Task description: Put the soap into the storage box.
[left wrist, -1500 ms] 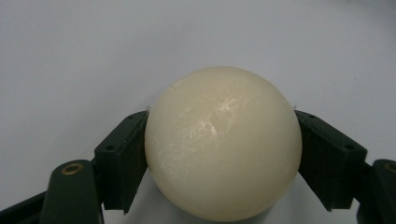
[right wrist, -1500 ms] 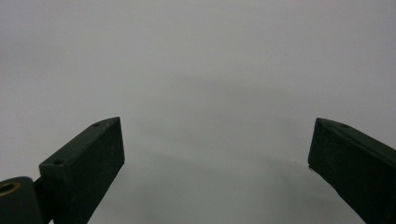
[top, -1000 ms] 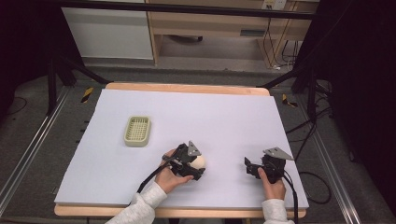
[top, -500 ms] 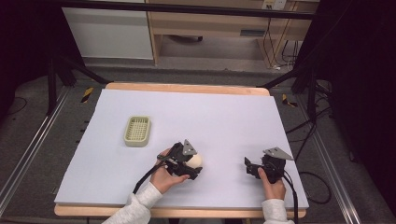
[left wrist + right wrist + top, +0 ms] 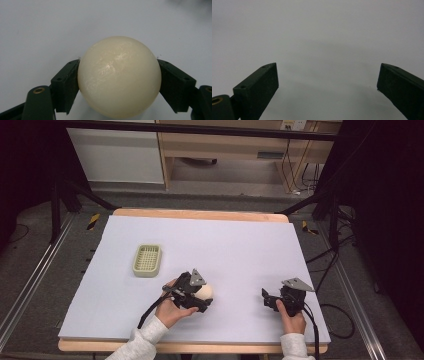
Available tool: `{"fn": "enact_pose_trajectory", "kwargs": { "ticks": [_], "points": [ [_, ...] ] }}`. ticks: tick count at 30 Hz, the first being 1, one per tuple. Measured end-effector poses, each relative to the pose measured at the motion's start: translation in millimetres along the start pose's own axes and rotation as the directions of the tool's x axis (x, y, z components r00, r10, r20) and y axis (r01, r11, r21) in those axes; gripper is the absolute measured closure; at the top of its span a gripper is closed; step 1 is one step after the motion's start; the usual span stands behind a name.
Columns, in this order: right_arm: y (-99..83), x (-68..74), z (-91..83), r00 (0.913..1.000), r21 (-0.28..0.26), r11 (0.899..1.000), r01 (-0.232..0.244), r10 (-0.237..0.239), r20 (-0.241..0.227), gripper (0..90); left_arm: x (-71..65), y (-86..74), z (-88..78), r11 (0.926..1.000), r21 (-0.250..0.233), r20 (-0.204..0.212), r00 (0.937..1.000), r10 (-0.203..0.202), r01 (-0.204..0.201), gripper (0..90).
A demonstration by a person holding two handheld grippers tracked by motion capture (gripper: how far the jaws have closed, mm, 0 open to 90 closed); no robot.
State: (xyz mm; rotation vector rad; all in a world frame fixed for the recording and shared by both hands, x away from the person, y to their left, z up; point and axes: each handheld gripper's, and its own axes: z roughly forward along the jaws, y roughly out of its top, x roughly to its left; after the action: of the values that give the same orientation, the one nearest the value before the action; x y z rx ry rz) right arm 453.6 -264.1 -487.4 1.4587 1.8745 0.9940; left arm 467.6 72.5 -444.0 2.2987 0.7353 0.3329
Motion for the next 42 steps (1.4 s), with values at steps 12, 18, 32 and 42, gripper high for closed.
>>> {"fn": "enact_pose_trajectory", "kwargs": {
  "ticks": [12,18,32,42],
  "points": [
    [0.1,-0.1,0.1,1.0,0.002,1.0,-0.001,0.001,-0.001,4.0,8.4,-2.5,-12.0,0.9998,-0.011,-0.007,0.9999,-0.014,0.014,23.5],
    [0.1,-0.2,0.3,1.0,0.004,1.0,-0.001,0.001,-0.003,4.0,15.7,-4.7,-20.0,0.9994,-0.019,-0.015,0.9994,-0.03,0.03,23.5],
    [0.2,-0.4,0.4,1.0,0.005,1.0,-0.002,0.002,-0.003,4.0,30.2,-6.9,-34.6,0.9984,-0.034,-0.038,0.9983,-0.046,0.044,23.5],
    [0.2,-0.3,0.5,1.0,0.005,1.0,-0.004,0.004,-0.003,4.0,37.4,-6.2,-41.9,0.9978,-0.039,-0.052,0.9972,-0.055,0.053,23.5]
  ]
}}
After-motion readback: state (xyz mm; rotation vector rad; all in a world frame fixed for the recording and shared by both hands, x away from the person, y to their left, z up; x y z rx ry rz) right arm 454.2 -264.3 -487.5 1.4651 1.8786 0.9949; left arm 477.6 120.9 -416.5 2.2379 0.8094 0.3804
